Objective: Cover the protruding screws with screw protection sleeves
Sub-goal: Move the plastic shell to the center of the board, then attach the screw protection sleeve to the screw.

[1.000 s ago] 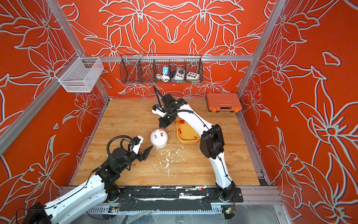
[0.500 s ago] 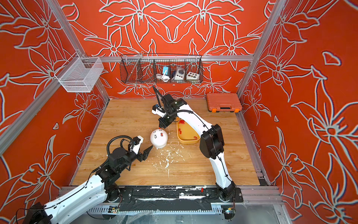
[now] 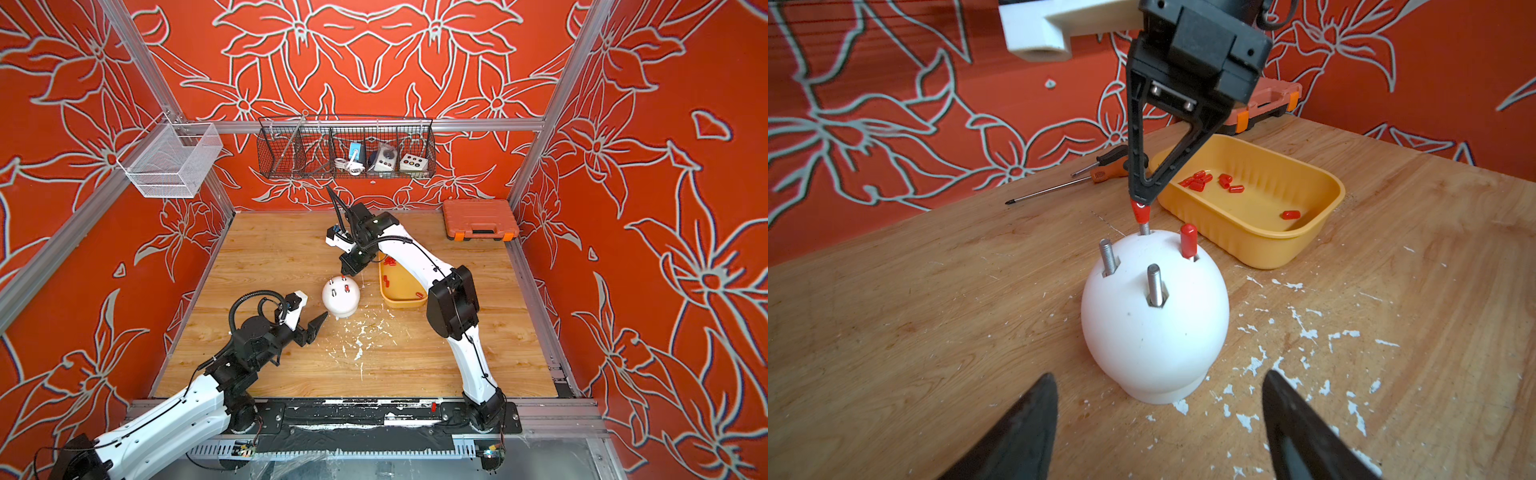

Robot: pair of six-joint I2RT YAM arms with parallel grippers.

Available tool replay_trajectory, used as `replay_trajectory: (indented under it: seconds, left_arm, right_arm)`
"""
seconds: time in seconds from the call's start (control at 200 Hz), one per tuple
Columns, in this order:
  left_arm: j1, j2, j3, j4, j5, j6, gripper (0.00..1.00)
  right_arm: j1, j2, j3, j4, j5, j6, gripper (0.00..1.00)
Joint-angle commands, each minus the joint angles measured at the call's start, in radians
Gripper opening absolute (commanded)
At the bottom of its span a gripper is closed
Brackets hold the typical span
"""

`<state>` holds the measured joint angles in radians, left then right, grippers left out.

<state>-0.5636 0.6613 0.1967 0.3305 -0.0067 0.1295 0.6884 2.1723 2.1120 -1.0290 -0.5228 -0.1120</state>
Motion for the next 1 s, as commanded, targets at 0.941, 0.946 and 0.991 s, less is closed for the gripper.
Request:
replay_trajectory:
  seconds: [0.941,0.946,0.991]
  left_arm:
    - [0.004,-0.009,0.017,0.007,-0.013,-0.005,0.76]
    - [0.004,-0.009,0.016,0.008,-0.013,-0.005,0.76]
    - [0.004,-0.011,0.014,0.008,-0.013,-0.004,0.75]
  right_arm:
    - [-0.07,-0.147,-0.269,0.088,0.211,0.19,0.0]
    - [-0.07,-0.148,-0.27,0.089,0.212,0.193,0.0]
    - [-0.073,-0.158,-0.28,0.096,0.221,0.203,0.0]
